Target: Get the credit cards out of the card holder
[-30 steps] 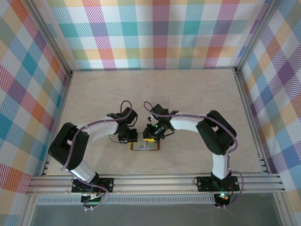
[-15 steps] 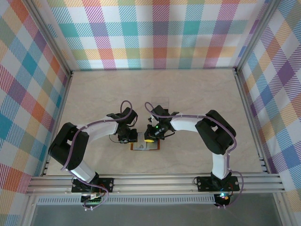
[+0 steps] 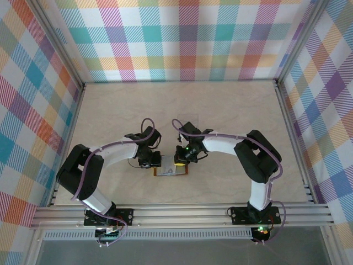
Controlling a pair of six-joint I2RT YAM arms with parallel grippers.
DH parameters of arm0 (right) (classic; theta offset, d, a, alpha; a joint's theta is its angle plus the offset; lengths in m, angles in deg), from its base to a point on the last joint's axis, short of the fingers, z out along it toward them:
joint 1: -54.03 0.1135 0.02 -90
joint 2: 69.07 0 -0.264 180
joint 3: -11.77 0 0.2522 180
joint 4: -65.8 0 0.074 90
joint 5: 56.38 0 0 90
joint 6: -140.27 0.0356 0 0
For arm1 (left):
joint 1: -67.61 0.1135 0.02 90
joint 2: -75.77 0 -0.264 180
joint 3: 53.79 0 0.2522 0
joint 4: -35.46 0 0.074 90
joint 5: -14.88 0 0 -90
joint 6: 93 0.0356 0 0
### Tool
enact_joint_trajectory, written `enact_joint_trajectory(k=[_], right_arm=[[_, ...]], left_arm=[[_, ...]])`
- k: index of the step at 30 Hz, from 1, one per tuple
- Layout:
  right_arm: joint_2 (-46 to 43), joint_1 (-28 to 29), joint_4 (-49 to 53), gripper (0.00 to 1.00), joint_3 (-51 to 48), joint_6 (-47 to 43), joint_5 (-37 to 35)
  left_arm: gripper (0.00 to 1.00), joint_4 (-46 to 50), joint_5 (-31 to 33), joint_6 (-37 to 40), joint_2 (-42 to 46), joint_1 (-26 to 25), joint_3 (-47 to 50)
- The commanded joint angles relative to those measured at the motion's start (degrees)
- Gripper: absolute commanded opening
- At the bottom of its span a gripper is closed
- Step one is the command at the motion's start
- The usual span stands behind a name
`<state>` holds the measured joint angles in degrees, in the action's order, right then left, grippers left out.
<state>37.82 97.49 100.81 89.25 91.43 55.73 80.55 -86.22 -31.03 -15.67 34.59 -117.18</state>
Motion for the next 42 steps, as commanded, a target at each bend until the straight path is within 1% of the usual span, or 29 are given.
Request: enact_joint_trajectory(k=[1, 6, 9, 13, 17, 21, 22, 25, 33, 36, 38, 42], right_arm=[[-1.3, -0.4, 5.8, 0.07, 0.9, -2.7, -2.8], [0.1, -0.4, -3.0, 0.08, -0.3, -0.4, 5.1], [1.8, -0.4, -7.2, 0.09, 0.1, 1.2, 8.3], [3.3, -0.4, -7.4, 0.10, 1.0, 1.0, 8.5], [4.1, -0.4, -7.2, 0.10, 1.1, 1.0, 8.4], [4.3, -0.4, -7.0, 0.15, 1.1, 1.1, 8.2], [4.2, -0.4, -7.0, 0.15, 1.0, 1.3, 8.1], [3.8, -0.4, -7.2, 0.14, 0.6, 1.6, 7.9], [2.6, -0.4, -8.5, 0.10, -0.9, 2.7, 7.4], [2.2, -0.4, -8.2, 0.17, -1.1, 2.8, 7.2], [1.9, -0.4, -8.7, 0.18, -1.5, 3.1, 7.3], [1.1, -0.4, -9.4, 0.14, -2.0, 3.4, 7.4]], left_arm=[[0.18, 1.1, 0.2, -0.6, 0.2, -0.8, 2.2], [0.22, 0.8, -1.3, -1.3, 3.2, -0.9, 1.1], [0.25, 1.2, -1.0, -1.5, 4.3, -0.9, 0.4], [0.27, 2.0, 0.3, -1.3, 4.5, -1.0, 0.0], [0.27, 1.4, 0.3, -0.7, 2.5, -1.1, -0.1], [0.27, -0.4, -0.9, -0.2, -0.6, -1.1, -0.1], [0.27, -0.2, -0.7, -0.1, -1.2, -1.3, -0.2], [0.21, 0.8, 1.4, 0.0, -2.1, -1.5, -0.2], [0.20, 0.8, 1.9, -0.5, -2.0, -1.5, 1.8], [0.20, 0.9, 1.9, -0.6, -2.0, -1.5, 1.7], [0.20, 1.0, 2.0, -0.6, -2.0, -1.5, 1.6], [0.20, 1.1, 1.9, -0.5, -2.4, -1.5, 1.3]])
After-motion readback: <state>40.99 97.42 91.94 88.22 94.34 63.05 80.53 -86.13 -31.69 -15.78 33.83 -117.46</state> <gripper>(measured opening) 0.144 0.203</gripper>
